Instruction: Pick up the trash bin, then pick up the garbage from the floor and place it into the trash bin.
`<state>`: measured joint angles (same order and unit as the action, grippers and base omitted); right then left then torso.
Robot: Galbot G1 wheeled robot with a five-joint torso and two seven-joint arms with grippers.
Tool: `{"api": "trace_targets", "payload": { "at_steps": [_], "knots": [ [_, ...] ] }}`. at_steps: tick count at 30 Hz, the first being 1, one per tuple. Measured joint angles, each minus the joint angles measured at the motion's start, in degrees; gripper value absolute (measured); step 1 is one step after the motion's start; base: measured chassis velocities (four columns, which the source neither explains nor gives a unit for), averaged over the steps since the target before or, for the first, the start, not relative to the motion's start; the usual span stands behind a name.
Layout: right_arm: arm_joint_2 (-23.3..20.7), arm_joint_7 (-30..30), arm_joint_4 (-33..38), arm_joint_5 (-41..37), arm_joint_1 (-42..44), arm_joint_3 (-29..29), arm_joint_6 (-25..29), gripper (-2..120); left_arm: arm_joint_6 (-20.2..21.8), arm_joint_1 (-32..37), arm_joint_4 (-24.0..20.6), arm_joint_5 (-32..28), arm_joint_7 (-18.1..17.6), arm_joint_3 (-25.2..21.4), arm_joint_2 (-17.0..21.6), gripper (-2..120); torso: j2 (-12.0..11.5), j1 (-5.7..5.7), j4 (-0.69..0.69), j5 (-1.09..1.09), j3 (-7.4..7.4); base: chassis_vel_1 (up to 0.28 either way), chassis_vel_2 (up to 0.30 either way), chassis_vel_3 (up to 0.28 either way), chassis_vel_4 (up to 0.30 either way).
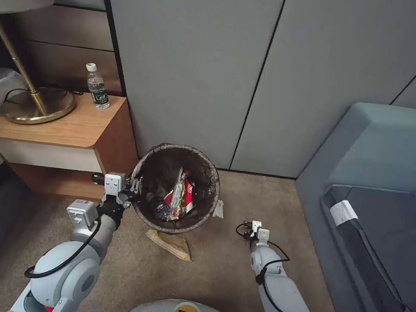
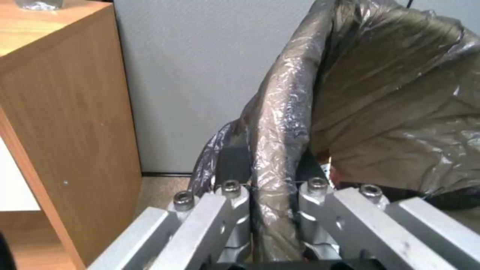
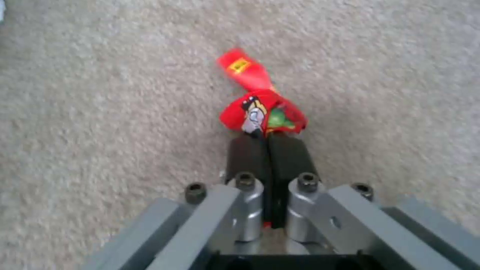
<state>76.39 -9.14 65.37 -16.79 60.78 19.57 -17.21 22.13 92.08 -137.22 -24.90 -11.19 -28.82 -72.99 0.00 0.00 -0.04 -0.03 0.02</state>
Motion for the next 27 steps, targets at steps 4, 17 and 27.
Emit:
{"api": "trace_targets", "payload": {
  "at_steps": [4,17,27],
  "knots": [
    [-1.1,-0.3,3.2,-0.7,1.1,-0.1,-0.2,0,-0.1,0.0,0.0,0.0,0.0,0.0,0.0,7,0.0,0.00,0.01,0.00,0.00,0.000,0.000,0.000,0.000],
    [-8.0,0.0,26.5,-2.4,9.4,-0.6,-0.3,0,-0.1,-0.1,0.0,-0.5,-0.1,-0.3,0.5,7,0.0,0.00,0.02,0.04,-0.01,0.000,0.000,0.000,0.000],
    [-16.2,1.3,49.3,-13.1,11.0,-0.2,-5.5,0,0.3,-0.2,0.0,-0.6,-0.3,-0.2,0.8,7,0.0,0.00,0.04,0.03,-0.02,0.000,0.000,0.000,0.000]
  ]
}}
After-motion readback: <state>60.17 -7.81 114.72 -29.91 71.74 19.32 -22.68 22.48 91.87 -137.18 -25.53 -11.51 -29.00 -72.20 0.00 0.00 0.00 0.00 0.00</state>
